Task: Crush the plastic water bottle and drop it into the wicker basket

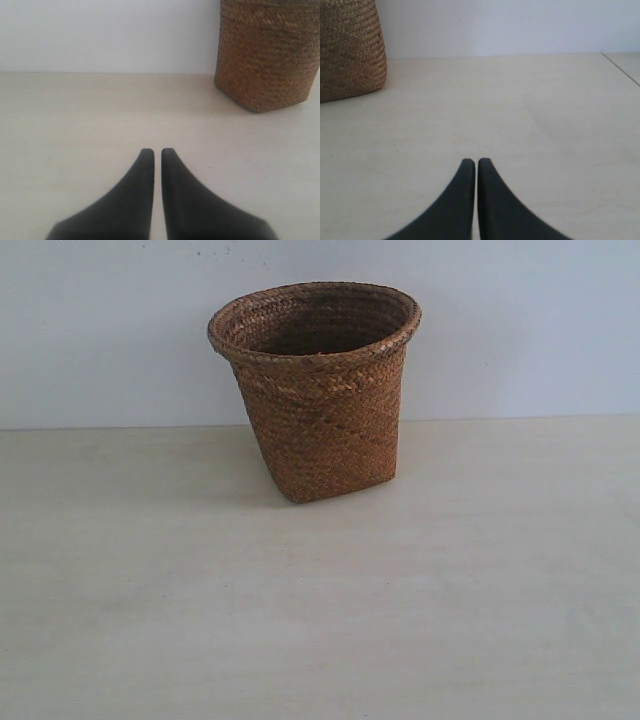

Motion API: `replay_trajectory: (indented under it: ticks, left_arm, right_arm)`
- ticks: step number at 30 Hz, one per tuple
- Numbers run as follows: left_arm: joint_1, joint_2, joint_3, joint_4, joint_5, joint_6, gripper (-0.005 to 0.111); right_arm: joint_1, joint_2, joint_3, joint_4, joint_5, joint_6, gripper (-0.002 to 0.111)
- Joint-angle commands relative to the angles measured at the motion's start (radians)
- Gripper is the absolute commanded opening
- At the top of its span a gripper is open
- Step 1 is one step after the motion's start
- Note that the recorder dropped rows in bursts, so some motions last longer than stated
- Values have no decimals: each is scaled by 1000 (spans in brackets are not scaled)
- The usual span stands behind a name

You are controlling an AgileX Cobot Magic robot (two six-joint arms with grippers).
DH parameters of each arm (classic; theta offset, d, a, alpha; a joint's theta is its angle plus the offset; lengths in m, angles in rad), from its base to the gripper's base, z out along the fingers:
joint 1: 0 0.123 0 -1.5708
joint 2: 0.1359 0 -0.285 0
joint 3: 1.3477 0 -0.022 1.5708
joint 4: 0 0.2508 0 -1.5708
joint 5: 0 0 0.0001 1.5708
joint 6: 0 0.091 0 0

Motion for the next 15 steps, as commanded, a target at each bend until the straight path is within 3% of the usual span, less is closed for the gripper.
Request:
replay_trajectory:
  ticks: [1, 15]
  left_arm:
    - [3, -4, 3, -8, -2, 4, 4]
    - [3, -4, 3, -8, -3, 4, 4]
  right_arm:
    - [-3, -6, 3, -3, -5, -6, 0]
    - [-3, -6, 3, 8, -1, -6, 0]
